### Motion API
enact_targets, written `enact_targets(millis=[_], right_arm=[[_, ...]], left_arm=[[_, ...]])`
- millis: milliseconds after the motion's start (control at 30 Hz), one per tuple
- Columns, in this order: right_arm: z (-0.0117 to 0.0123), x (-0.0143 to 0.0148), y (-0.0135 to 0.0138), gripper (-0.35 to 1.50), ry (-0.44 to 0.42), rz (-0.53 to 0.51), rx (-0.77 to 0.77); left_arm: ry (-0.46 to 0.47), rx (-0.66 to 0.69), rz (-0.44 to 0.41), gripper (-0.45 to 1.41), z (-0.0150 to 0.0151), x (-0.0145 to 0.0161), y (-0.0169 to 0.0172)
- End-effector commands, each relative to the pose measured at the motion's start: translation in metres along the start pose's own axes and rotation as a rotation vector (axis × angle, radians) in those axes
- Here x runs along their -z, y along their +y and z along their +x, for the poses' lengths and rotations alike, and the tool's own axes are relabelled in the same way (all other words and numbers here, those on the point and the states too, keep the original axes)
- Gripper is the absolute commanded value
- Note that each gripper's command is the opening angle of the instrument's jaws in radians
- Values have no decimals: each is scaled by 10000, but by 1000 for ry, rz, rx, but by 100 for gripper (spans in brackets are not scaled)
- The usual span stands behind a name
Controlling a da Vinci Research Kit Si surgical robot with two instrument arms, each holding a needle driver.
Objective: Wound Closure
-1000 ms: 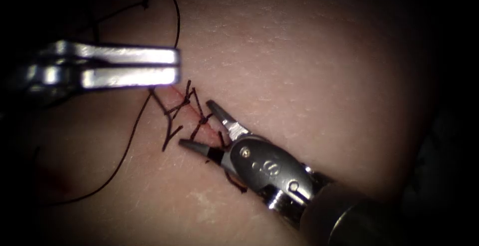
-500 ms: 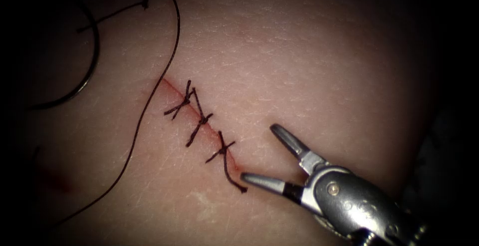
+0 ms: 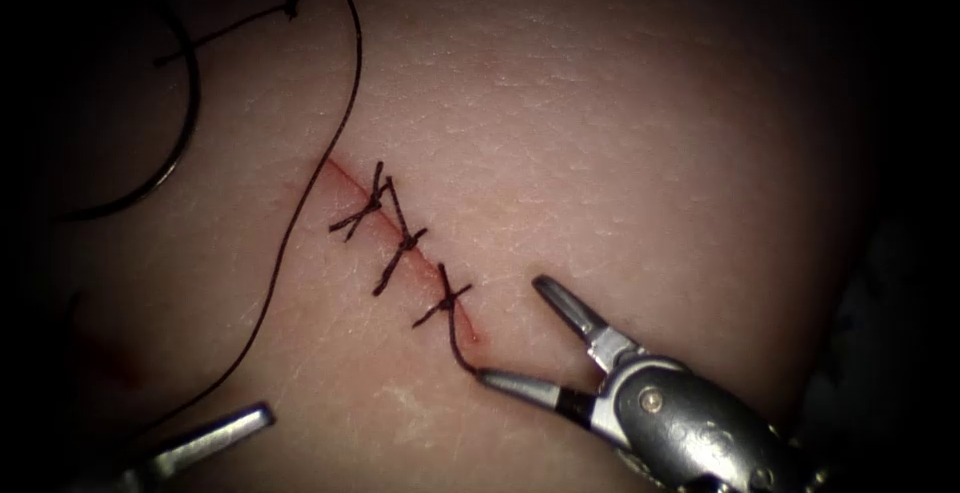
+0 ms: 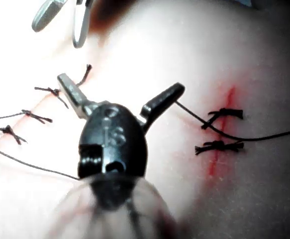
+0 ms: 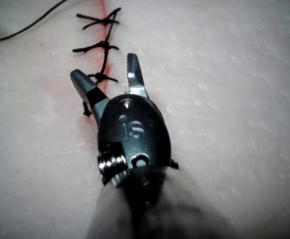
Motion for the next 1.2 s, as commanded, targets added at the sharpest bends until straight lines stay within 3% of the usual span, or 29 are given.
enact_targets(millis=[33, 233, 433, 500, 633, 933, 1200], right_arm=[[-5, -9, -5, 147, -1, 4, -2], [-5, -9, -4, 145, -7, 7, -1], [-7, -2, -3, 142, -3, 21, 0], [-7, 3, -1, 142, -25, 5, 23], [-6, 17, 3, 138, -45, 18, 82], [-9, 26, 9, 132, -121, 69, 116], [-9, 27, 8, 128, -133, 77, 123]], left_arm=[[-7, 13, 13, 130, -12, -7, -3], [129, 37, 109, 106, -34, -9, -45], [145, 23, 118, 86, -38, -28, -48], [134, 21, 119, 71, -39, -35, -46], [103, 13, 151, 59, -41, -57, -33], [-69, -11, 345, 44, -49, -110, -9], [-161, -38, 437, 37, -55, -149, 0]])
